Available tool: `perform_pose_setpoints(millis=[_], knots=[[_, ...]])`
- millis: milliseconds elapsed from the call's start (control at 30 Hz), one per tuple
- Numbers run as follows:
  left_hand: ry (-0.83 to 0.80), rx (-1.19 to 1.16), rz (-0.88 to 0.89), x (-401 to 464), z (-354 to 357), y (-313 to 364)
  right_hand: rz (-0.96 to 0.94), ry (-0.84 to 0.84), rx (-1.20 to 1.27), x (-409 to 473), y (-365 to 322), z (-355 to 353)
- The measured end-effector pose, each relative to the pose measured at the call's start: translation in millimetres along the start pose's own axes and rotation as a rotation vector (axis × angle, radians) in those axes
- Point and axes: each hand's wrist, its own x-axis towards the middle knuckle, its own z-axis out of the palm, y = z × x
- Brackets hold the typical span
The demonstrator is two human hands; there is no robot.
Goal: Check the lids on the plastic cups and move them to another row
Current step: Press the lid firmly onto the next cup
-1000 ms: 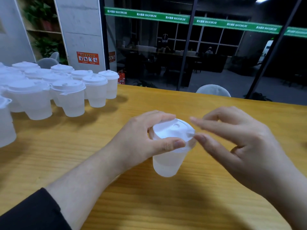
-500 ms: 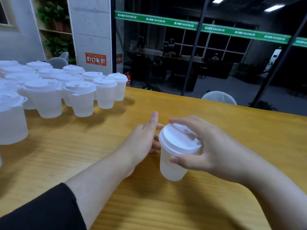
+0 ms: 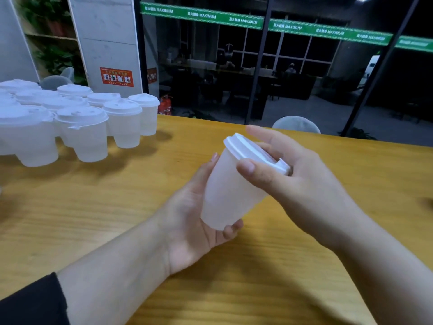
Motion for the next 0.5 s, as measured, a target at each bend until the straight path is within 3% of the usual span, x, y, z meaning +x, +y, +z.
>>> perform_pose_setpoints(millis=[167, 267, 400, 500], knots=[[0.223, 0.013, 0.237, 0.0, 7.2, -2.0, 0.010, 0.077, 0.102, 0.4, 5.3, 13.9], [0.245, 0.085, 0.348, -0.9, 6.9, 0.3, 0.014, 0.145, 0.153, 1.6, 6.9, 17.6], [0.100, 0.083, 0.141, -4.9, 3.7, 2.8, 0.017, 0.087, 0.101, 1.5, 5.8, 6.5], [0.083, 0.077, -0.004, -4.9, 1.7, 1.4, -0.038, 0.025, 0.070, -1.6, 4.0, 2.5]])
